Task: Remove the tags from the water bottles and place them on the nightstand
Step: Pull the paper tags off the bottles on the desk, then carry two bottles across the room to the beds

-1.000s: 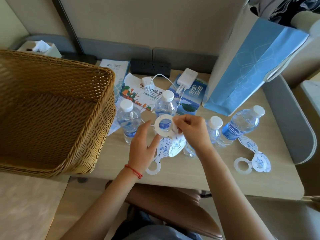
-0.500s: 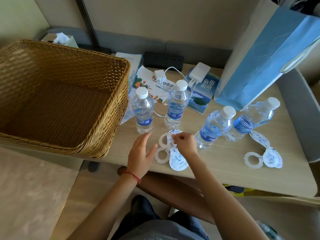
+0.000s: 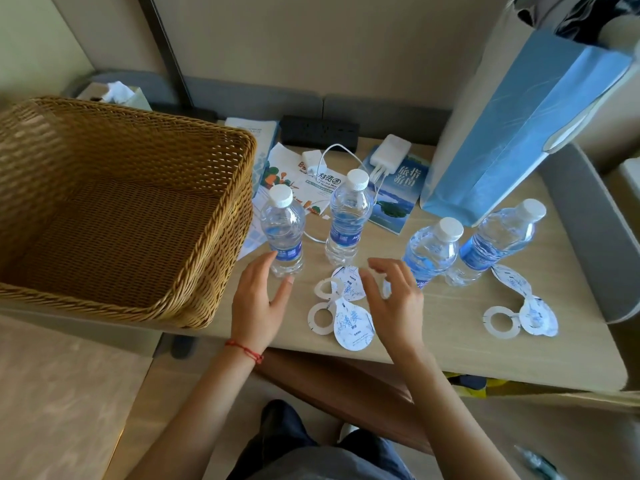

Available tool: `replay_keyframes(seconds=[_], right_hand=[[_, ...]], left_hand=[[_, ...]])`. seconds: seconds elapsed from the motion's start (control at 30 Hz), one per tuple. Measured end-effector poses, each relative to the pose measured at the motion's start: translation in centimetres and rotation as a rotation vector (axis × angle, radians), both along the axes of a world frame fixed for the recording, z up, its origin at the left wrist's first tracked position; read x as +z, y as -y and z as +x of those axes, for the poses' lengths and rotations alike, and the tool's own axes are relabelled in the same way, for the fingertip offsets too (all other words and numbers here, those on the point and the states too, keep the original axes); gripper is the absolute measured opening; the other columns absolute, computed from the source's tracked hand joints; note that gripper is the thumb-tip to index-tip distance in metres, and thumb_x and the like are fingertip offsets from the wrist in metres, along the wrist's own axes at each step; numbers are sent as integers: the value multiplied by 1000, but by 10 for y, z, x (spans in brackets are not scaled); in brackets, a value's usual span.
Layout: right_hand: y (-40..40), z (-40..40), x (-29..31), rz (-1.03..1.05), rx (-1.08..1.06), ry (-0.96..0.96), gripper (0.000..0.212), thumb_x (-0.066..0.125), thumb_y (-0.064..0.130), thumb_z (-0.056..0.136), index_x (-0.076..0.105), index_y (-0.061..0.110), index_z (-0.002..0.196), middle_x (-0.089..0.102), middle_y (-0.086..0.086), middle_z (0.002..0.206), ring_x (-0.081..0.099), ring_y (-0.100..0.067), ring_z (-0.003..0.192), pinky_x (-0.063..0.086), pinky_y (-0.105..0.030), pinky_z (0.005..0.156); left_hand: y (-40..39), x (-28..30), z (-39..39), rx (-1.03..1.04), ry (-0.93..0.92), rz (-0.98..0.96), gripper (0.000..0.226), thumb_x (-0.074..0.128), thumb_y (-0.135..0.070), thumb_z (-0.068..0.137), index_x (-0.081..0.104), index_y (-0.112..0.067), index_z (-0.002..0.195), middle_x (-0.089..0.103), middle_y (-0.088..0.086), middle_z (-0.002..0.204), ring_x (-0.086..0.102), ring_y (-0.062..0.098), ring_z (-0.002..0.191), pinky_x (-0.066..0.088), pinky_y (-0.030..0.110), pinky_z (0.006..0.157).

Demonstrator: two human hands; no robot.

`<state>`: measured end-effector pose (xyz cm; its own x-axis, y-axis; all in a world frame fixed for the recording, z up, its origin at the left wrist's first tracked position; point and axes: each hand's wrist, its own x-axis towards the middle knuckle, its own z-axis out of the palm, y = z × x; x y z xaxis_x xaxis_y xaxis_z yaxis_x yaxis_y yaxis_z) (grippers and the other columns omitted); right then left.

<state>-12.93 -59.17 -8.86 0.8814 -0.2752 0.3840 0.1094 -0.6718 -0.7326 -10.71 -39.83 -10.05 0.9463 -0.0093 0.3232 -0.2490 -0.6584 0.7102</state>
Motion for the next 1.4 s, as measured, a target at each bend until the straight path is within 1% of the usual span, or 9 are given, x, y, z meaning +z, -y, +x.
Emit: replay_keyframes(seconds=[0.23, 0.47, 0.67, 0.8, 0.93, 1.07, 1.17, 1.33, 1.4], right_hand=[[44, -23, -5, 7, -191, 12, 19, 74, 15, 76, 65, 6, 91, 66, -6, 89, 58, -17, 79, 43, -24, 71], [58, -13, -16, 252, -355, -166, 41, 76, 35, 72, 47, 22, 96, 59, 1, 91, 56, -16, 84, 41, -30, 74], [63, 2, -30, 292, -278, -241, 53, 77, 31, 71, 46, 19, 113, 56, 3, 105, 54, -15, 96, 44, -33, 81], [66, 13, -33, 424, -240, -259, 53, 79, 27, 71, 47, 29, 113, 57, 15, 100, 56, -4, 90, 43, -21, 78], [67, 21, -36, 490, -212, -269, 59, 81, 25, 68, 49, 24, 118, 60, 18, 100, 56, 10, 88, 41, -5, 69], [68, 24, -33, 452, -202, -247, 50, 83, 23, 66, 54, 26, 107, 62, 21, 92, 59, 11, 83, 43, -5, 64], [68, 22, -30, 457, -182, -234, 43, 83, 20, 64, 54, 34, 93, 63, 22, 86, 60, 13, 77, 45, -3, 62], [71, 11, -22, 503, -85, -280, 38, 81, 21, 68, 65, 11, 101, 70, 4, 89, 66, -1, 79, 52, -12, 66], [73, 5, -16, 531, -6, -311, 33, 79, 20, 69, 67, 12, 99, 72, 0, 90, 69, -10, 82, 55, -22, 70]], left_hand=[[-2, 3, 13, 57, -27, -120, 57, 67, -17, 81, 43, 2, 128, 54, 20, 128, 51, 28, 119, 43, 40, 98], [1, -1, 37, 84, -130, -325, 66, 72, -13, 75, 39, -5, 132, 50, 12, 134, 49, 22, 121, 39, 33, 98], [4, -8, 54, 79, -218, -436, 64, 75, -10, 71, 44, -6, 127, 55, 11, 128, 52, 22, 118, 43, 42, 100], [7, -9, 69, 68, -217, -405, 54, 78, -10, 68, 52, -4, 115, 62, 15, 115, 59, 26, 107, 48, 48, 93], [11, -9, 80, 52, -224, -394, 58, 81, -9, 64, 53, -3, 115, 64, 12, 111, 61, 23, 101, 51, 38, 89], [13, -8, 84, 1, -200, -334, 53, 83, -9, 60, 58, -2, 107, 67, 9, 100, 64, 15, 88, 49, 12, 76], [13, -9, 80, -26, -180, -287, 44, 84, -10, 58, 62, -3, 95, 68, 3, 88, 63, -3, 77, 44, 1, 66], [12, -8, 57, -96, -256, -361, 44, 83, -10, 59, 64, -8, 98, 70, -2, 90, 67, 4, 83, 51, 14, 73], [12, -5, 46, -110, -286, -398, 41, 84, -8, 59, 65, -8, 96, 71, -2, 89, 68, 7, 82, 53, 18, 72]])
